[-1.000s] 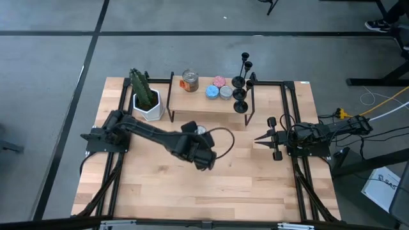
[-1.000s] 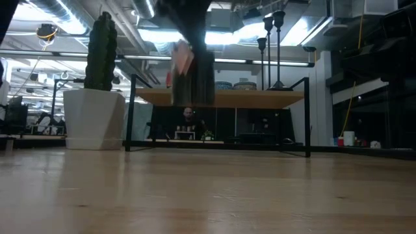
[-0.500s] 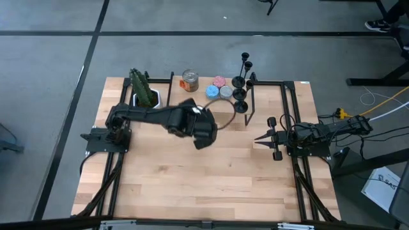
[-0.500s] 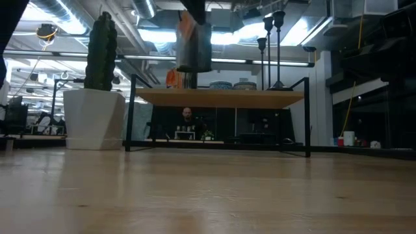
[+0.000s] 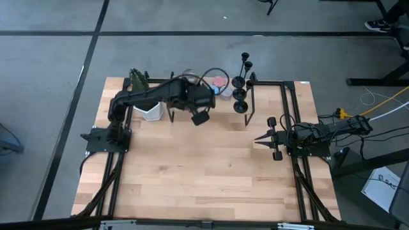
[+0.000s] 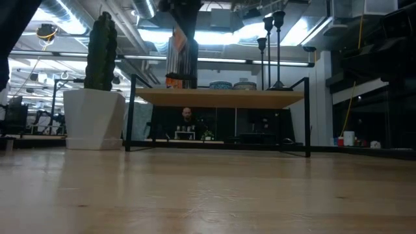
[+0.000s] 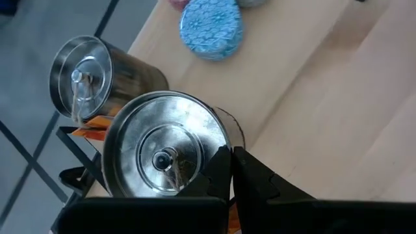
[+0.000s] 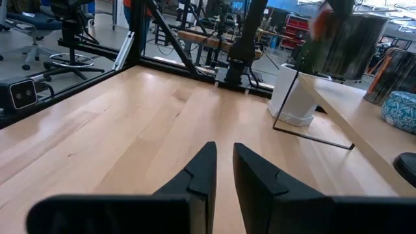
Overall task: Pick & Place candle stick holders
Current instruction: Align the silver scented candle with the other silver scented candle on the shelf, then return to Home Position
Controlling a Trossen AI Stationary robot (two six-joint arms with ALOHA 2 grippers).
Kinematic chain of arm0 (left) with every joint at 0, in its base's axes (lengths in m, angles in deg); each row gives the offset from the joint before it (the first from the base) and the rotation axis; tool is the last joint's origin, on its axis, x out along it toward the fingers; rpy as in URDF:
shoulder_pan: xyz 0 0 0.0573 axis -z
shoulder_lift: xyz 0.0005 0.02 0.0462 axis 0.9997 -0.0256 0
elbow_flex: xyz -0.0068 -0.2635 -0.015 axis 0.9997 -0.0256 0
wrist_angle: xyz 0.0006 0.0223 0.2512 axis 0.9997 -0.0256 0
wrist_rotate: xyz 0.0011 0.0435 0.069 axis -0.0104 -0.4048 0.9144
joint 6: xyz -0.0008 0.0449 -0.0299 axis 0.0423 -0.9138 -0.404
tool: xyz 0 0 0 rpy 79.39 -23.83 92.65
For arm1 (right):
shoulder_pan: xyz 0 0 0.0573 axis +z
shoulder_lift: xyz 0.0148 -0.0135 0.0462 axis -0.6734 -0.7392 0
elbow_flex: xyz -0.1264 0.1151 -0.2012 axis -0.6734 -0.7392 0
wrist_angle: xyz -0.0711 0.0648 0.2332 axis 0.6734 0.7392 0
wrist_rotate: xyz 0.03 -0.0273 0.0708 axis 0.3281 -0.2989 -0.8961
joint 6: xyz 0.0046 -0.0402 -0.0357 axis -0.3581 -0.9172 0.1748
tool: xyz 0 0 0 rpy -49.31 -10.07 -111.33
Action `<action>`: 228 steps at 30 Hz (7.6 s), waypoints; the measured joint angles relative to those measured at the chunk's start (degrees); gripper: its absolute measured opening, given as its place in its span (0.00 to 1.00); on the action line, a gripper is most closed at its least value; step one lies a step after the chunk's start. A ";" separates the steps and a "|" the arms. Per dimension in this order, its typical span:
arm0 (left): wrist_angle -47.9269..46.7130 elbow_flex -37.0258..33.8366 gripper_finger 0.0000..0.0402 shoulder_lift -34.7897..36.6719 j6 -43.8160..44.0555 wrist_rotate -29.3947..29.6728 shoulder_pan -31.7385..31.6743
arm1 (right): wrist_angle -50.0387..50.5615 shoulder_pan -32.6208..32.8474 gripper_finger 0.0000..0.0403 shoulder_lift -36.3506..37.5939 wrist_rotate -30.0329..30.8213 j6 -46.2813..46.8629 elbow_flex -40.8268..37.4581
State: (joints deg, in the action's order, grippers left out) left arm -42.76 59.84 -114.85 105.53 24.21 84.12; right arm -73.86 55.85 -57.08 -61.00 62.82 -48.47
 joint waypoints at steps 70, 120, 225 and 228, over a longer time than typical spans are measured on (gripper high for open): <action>1.59 -0.09 0.10 -2.45 3.23 -3.47 -8.49 | 0.02 0.01 0.14 0.01 0.02 0.00 0.00; 96.63 -63.62 0.13 13.80 -22.74 -15.26 18.61 | 0.00 0.00 0.14 0.00 -0.06 0.00 0.00; 91.12 -127.23 0.02 111.08 -25.23 -23.10 4.84 | 0.05 0.00 0.14 -0.11 -0.44 -0.01 0.00; 91.13 -127.23 0.03 111.08 -25.23 -23.11 4.84 | 0.04 0.00 0.14 -0.11 -0.44 -0.01 0.00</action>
State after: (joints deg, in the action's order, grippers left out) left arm 48.37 -67.39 -3.77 80.30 1.10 88.96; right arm -73.81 55.85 -57.19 -61.44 62.82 -48.47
